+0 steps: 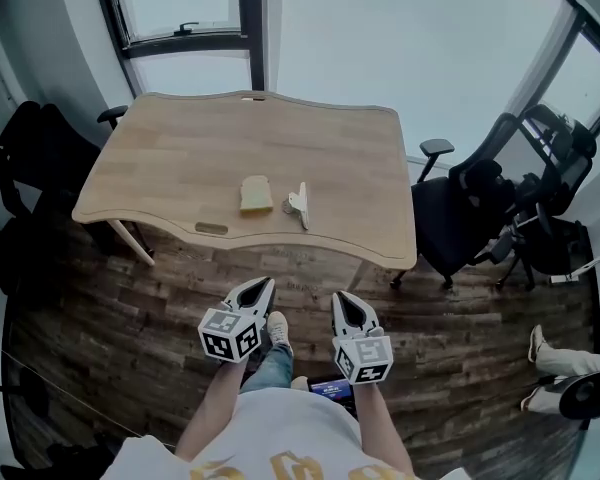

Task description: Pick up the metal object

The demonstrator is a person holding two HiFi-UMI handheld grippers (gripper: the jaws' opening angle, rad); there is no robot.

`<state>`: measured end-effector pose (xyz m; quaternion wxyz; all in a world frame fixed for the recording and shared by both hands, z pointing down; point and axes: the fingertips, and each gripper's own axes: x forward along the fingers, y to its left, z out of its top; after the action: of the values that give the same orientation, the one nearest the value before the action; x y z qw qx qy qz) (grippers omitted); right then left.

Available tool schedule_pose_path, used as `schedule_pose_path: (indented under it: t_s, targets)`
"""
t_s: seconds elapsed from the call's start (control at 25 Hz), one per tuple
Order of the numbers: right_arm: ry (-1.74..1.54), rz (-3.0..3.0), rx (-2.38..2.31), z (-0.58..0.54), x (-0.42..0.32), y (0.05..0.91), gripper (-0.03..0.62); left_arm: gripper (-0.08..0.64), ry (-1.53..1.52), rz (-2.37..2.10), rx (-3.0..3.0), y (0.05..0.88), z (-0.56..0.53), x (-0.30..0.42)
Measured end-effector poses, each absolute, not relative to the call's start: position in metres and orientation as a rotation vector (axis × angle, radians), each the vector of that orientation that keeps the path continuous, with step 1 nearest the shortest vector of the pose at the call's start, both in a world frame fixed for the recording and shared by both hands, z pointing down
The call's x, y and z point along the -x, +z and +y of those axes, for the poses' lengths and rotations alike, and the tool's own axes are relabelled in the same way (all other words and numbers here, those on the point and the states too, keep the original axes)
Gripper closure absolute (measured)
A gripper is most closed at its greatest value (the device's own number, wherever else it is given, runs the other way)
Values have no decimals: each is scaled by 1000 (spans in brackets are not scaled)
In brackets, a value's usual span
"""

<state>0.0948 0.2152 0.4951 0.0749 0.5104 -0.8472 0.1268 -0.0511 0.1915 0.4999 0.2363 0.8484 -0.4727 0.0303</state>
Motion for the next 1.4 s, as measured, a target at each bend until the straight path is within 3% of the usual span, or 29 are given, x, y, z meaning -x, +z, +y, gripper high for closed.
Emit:
schedule_pose_path:
  t_s: [0.68, 1.4]
  targets:
    - [501, -2395, -1555, 6, -87, 540, 580, 540, 169, -1197, -2283, 543, -37, 63]
    - [562, -2385, -1601, -54, -69, 546, 581, 540, 130, -1093, -2247, 553, -99, 70]
